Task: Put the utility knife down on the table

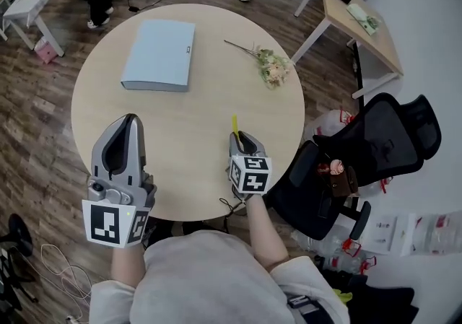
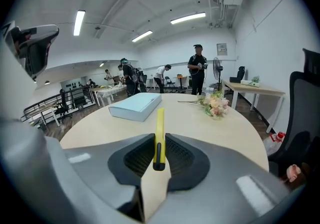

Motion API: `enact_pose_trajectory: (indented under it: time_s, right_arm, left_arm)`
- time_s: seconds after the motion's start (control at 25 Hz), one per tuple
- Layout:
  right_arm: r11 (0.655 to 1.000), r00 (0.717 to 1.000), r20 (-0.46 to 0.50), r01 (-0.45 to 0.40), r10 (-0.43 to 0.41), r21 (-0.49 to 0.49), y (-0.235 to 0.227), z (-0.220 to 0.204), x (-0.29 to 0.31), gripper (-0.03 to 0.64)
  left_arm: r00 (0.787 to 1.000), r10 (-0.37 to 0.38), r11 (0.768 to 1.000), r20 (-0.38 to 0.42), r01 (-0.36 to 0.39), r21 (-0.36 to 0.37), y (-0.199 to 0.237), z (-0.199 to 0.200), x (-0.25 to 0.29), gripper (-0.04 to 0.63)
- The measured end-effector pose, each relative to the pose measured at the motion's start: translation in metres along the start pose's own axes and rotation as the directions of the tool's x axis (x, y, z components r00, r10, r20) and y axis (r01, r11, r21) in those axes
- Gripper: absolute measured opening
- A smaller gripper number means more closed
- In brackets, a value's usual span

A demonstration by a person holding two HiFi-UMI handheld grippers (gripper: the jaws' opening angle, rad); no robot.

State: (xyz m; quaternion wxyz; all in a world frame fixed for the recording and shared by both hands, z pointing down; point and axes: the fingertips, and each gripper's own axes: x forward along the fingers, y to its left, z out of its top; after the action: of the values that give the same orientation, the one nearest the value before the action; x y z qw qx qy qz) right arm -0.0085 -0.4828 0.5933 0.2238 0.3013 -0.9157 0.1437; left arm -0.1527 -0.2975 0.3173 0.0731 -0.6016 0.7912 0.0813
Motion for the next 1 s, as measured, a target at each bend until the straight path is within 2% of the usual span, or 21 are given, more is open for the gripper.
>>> enact_pose_trajectory:
  time_s: [0.36, 1.0]
  right_arm:
    - [1.0, 0.991, -0.13, -0.011, 0.009, -0.012, -0.006, -0.042, 0.029, 0.074]
    - [1.0, 0.959, -0.284, -0.017, 0.014, -0.008, -0.016, -0.09, 0.052, 0.074]
  left_arm:
    - [0.998, 0.052, 0.999, -0.024, -0.051, 0.016, 0.008, -0.006, -0.004, 0.011]
    - [0.994, 0.092, 0.995, -0.059, -0.09, 0.035, 0.007, -0.017, -0.003, 0.011]
